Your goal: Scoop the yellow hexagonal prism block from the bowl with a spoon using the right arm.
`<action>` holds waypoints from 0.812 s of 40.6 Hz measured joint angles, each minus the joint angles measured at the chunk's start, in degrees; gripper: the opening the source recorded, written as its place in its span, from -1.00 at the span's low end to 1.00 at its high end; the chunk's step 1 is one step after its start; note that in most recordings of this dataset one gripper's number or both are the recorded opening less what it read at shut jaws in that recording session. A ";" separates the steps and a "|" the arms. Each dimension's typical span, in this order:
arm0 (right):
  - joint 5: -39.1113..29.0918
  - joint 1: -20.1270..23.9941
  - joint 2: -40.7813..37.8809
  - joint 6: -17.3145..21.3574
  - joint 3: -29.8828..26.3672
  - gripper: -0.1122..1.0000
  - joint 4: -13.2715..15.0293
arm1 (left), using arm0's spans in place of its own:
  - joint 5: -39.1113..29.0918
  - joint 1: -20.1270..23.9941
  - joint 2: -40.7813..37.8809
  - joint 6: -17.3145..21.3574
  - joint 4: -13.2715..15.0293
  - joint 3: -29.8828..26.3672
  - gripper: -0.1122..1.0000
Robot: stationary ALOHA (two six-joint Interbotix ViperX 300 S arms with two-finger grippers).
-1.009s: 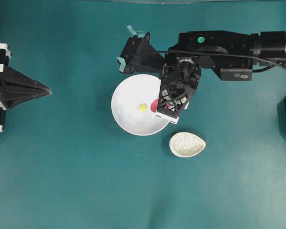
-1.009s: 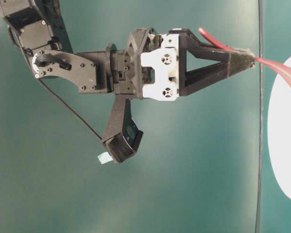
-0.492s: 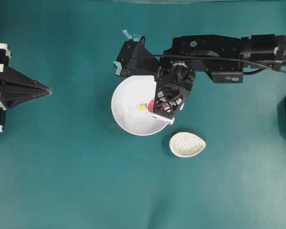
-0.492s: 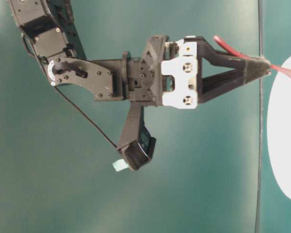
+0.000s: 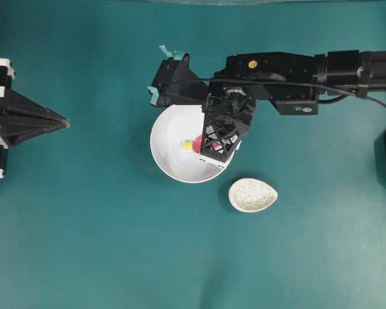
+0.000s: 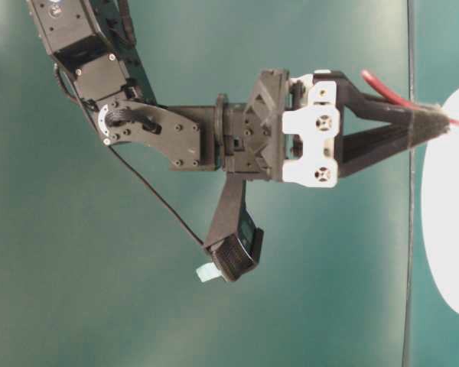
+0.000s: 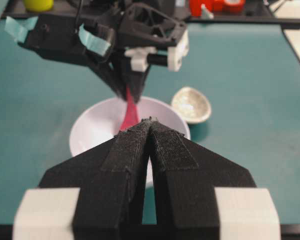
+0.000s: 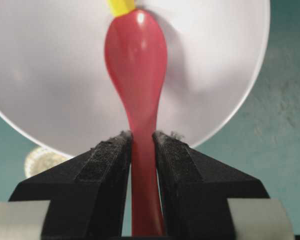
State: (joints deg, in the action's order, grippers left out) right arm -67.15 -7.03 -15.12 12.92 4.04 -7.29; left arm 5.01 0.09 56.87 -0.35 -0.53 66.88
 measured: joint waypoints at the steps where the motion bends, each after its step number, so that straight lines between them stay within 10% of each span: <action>1: 0.26 -0.09 0.00 -0.26 0.00 -0.41 0.00 | -0.09 0.00 0.00 0.00 0.09 0.00 -0.80; 33: 9.58 0.00 -0.35 -2.02 0.00 -0.41 0.00 | -0.09 0.00 0.00 0.00 0.09 0.00 -0.80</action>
State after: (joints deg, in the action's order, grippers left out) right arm -57.57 -7.03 -15.47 10.90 4.04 -7.29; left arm 4.92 0.09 56.87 -0.35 -0.44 66.88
